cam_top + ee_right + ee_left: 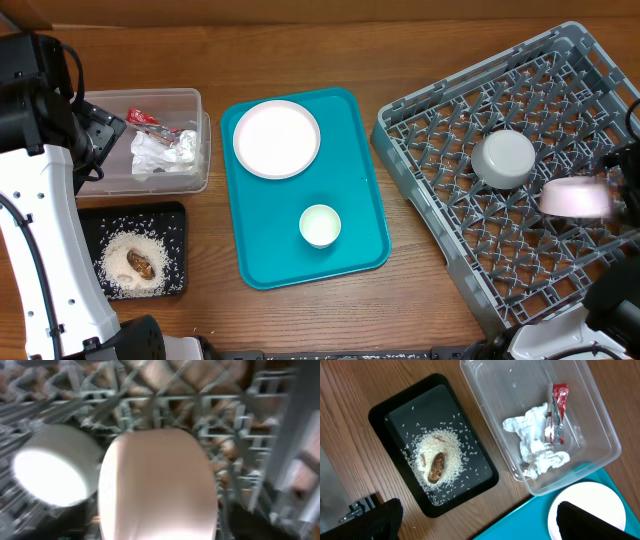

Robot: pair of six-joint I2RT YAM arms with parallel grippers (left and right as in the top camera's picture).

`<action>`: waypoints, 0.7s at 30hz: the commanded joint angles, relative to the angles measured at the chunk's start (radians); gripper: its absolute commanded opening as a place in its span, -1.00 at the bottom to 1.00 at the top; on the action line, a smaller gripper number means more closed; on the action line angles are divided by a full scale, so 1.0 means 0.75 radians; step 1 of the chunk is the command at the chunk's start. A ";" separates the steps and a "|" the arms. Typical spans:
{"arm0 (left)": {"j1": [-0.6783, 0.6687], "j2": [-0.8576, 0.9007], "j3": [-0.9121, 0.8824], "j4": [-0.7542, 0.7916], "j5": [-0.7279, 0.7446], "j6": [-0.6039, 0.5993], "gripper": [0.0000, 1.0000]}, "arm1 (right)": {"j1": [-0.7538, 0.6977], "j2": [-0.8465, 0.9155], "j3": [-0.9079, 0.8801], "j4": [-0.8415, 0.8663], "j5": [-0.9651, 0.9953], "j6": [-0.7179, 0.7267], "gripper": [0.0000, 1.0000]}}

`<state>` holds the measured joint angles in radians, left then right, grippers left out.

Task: Sort waste into correct bins and load items into the dishwasher
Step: 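Lower the pink bowl into the rack and open the right gripper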

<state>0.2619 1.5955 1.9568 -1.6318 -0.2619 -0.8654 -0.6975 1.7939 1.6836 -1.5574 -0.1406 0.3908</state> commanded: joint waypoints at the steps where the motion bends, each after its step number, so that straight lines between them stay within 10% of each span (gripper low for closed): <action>1: -0.001 0.004 0.005 -0.003 -0.004 -0.023 1.00 | -0.010 -0.042 0.011 0.002 0.126 0.010 1.00; 17: -0.001 0.004 0.005 -0.003 -0.004 -0.023 1.00 | 0.056 -0.214 0.011 0.053 0.115 0.034 1.00; 21: -0.001 0.004 0.005 -0.003 -0.004 -0.024 1.00 | 0.064 -0.212 -0.031 0.183 0.161 0.076 0.47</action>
<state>0.2619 1.5955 1.9568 -1.6318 -0.2623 -0.8654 -0.6521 1.6444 1.6821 -1.4536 -0.0578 0.4133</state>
